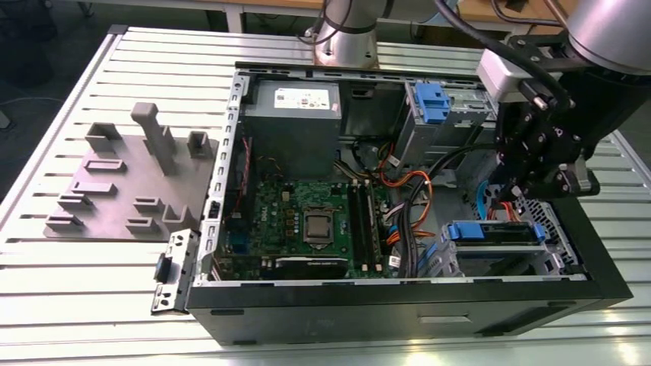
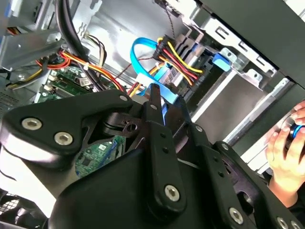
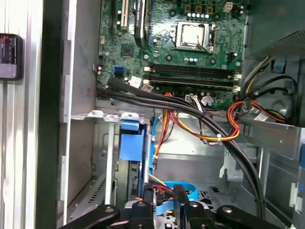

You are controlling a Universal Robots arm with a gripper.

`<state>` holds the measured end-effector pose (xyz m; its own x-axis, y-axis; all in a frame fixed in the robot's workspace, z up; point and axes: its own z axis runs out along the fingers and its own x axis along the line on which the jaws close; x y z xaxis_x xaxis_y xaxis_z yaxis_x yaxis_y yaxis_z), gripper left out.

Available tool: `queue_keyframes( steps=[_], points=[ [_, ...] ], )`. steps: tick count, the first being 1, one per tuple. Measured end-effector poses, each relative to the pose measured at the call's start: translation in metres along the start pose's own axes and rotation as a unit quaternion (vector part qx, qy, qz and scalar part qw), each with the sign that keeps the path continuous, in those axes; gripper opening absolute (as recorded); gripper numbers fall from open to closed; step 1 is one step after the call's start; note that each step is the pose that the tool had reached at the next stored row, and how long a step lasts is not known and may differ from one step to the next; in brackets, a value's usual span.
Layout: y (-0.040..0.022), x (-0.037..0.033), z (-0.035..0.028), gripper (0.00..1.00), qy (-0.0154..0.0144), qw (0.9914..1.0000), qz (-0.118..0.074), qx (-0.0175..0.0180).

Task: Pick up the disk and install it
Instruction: 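Insert the second disk wire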

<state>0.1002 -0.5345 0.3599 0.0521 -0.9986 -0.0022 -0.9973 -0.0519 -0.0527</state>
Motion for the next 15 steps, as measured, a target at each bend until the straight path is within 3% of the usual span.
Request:
queue_keyframes(
  steps=[2, 8, 13, 15],
  points=[
    [0.0001, 0.0024, 0.0, 0.31, -0.0009, 1.0, 0.0, 0.0001],
    [0.0003, 0.006, 0.0006, 0.31, -0.0078, 0.99997, 0.0, 0.0004],
    [0.0005, 0.0062, 0.0035, 0.3, -0.0178, 0.99984, 0.001, 0.0009],
    [0.0005, 0.0062, 0.0041, 0.17, -0.0216, 0.99977, 0.001, 0.0011]
  ],
)
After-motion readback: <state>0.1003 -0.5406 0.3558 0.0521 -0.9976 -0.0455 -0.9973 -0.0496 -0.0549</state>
